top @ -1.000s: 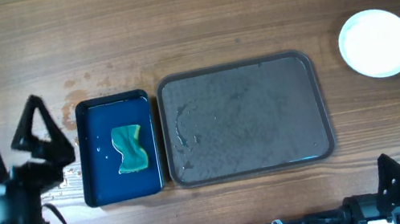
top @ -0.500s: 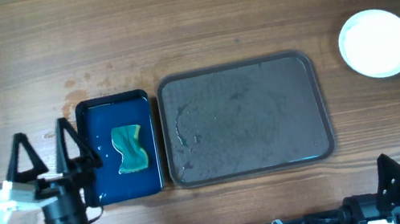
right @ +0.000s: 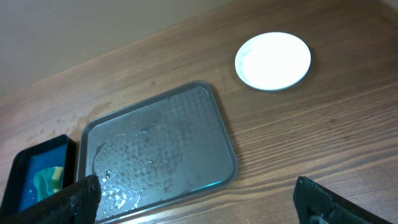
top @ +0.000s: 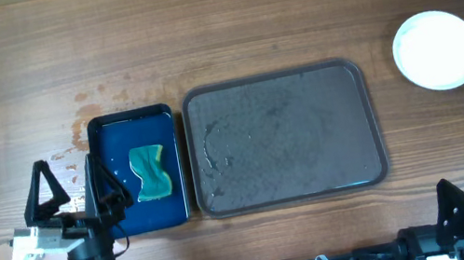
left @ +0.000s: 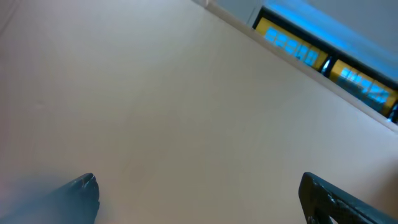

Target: Clean dirty plates on tray and stack at the side

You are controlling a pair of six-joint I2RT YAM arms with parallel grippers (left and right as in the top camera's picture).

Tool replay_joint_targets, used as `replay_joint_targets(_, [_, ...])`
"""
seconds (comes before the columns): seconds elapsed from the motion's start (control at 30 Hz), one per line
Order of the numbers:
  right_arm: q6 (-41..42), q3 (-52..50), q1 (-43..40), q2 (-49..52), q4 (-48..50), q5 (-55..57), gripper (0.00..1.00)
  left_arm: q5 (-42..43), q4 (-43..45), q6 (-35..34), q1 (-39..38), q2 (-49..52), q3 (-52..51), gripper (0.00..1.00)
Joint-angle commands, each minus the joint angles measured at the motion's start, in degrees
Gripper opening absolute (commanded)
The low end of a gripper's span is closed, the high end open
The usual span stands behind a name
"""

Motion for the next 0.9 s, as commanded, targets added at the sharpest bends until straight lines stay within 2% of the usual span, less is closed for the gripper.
replay_joint_targets(0.0, [0.61, -0.07, 0.24, 0.04, 0.07, -0.48, 1.0, 0.96, 6.49, -1.51, 0.57, -0.61, -4.46, 1.0])
replay_joint_targets(0.2, [0.63, -0.07, 0.24, 0.04, 0.07, -0.48, 1.0, 1.77, 16.61, -1.68, 0.57, -0.61, -9.7, 1.0])
replay_joint_targets(0.37, [0.61, -0.07, 0.24, 0.04, 0.02, -0.48, 1.0, 1.84, 15.67, -1.68, 0.55, -0.61, -10.25, 1.0])
replay_joint_targets(0.5, [0.61, -0.07, 0.24, 0.04, 0.02, -0.48, 1.0, 2.91, 5.73, -2.14, 0.55, -0.63, -10.25, 1.0])
replay_joint_targets(0.63, [0.61, -0.07, 0.24, 0.04, 0.02, -0.48, 1.0, 3.1, -10.36, -6.14, 0.5, -0.63, -10.25, 1.0])
replay_joint_targets(0.77, [0.63, -0.07, 0.24, 0.04, 0.02, -0.48, 0.99, 3.5, -21.07, -6.47, 0.5, -0.63, -10.25, 1.0])
replay_joint_targets(0.87, [0.61, -0.07, 0.24, 0.04, 0.02, -0.48, 1.0, 3.48, -23.65, -6.16, 0.5, -0.63, -10.25, 1.0])
